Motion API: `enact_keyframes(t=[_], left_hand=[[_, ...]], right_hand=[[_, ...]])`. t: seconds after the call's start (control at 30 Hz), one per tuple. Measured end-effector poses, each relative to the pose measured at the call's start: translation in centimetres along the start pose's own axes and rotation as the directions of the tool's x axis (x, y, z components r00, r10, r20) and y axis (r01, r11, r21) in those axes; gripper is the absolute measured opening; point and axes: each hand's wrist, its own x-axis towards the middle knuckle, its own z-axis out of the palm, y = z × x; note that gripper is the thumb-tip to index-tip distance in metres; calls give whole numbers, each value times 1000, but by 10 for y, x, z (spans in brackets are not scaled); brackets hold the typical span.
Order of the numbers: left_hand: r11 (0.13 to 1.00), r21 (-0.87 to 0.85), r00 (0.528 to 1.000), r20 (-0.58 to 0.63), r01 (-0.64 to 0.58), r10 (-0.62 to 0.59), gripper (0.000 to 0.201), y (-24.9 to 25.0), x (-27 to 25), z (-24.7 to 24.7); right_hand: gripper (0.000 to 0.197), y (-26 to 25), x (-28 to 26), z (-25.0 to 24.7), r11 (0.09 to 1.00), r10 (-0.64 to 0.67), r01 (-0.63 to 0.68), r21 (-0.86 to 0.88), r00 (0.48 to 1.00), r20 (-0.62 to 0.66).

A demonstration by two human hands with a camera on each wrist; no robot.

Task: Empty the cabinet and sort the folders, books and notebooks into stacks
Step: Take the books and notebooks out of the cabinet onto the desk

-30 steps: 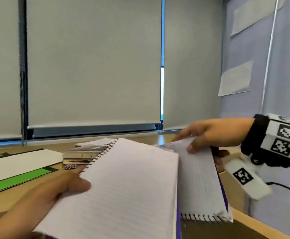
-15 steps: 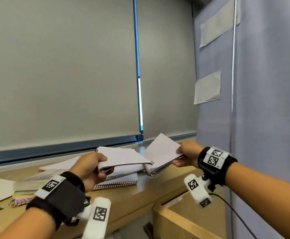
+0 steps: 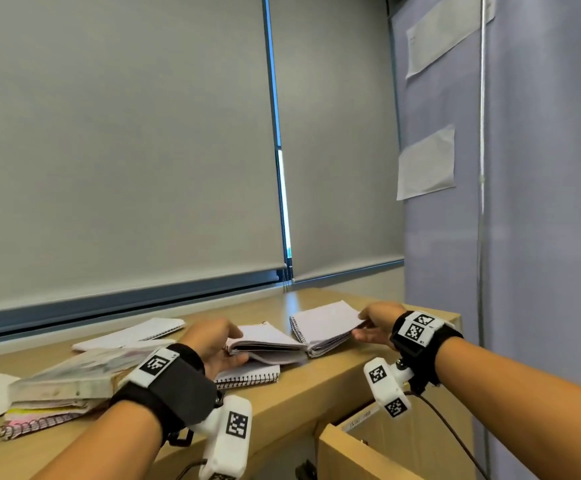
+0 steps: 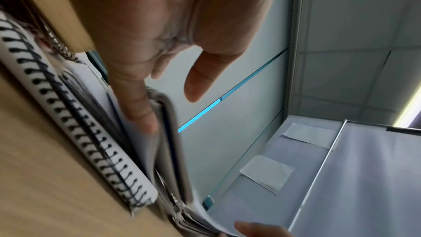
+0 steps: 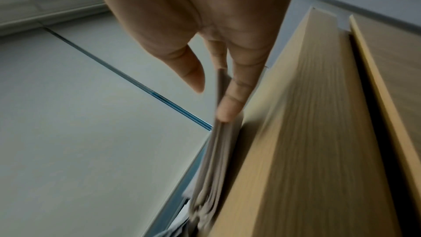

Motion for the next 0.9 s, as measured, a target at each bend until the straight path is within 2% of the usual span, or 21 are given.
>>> enact_keyframes(t=[0.07,0.17,0.2,0.27,0.33,0.43,0.5,0.57,0.63,0.7,0.77,0.9], left_hand=[[999,-35,1000,18,7,-6,15,-2,-1,0],[997,34,998,31,-64,63,36,-4,-15,0],[990,86,994,36,-110,107,44,-4,-23,0],[968,164,981,76,-188,177,57,-3,-46,-4],[943,228,965,155,-242,210,49,-3,-69,-15],[865,393,930,312,-311,193,23,-2,-108,-42],[782,516,903,409,-350,134,15,-8,-133,-67],[683,626,882,469,-377,57,19,-20,-156,-96],[652,678,874,484,-340,-47,26,-41,-174,-125],[632,728,880,452,-268,-147,28,-66,-182,-149],[587,788,904,371,-185,-213,22,-98,-181,-176],[494,869,953,144,7,-268,17,-167,-167,-233]], right_hand=[[31,-1,-2,4,999,-37,36,-39,999,-19],[53,-4,-16,15,986,-146,145,-82,989,-8],[54,-8,-28,20,976,-190,192,-106,981,33],[43,-16,-60,34,948,-264,286,-137,951,158],[28,-26,-101,48,913,-326,386,-137,887,328],[22,-39,-165,66,787,-355,581,-206,701,618],[21,-38,-202,81,615,-293,736,-282,545,785],[22,-27,-234,97,431,-169,848,-308,411,896],[26,-6,-260,115,227,-61,927,-298,319,946],[27,19,-276,133,78,13,959,-271,271,963],[30,49,-286,157,15,103,966,-260,257,961],[38,111,-279,215,44,299,952,-302,276,914]])
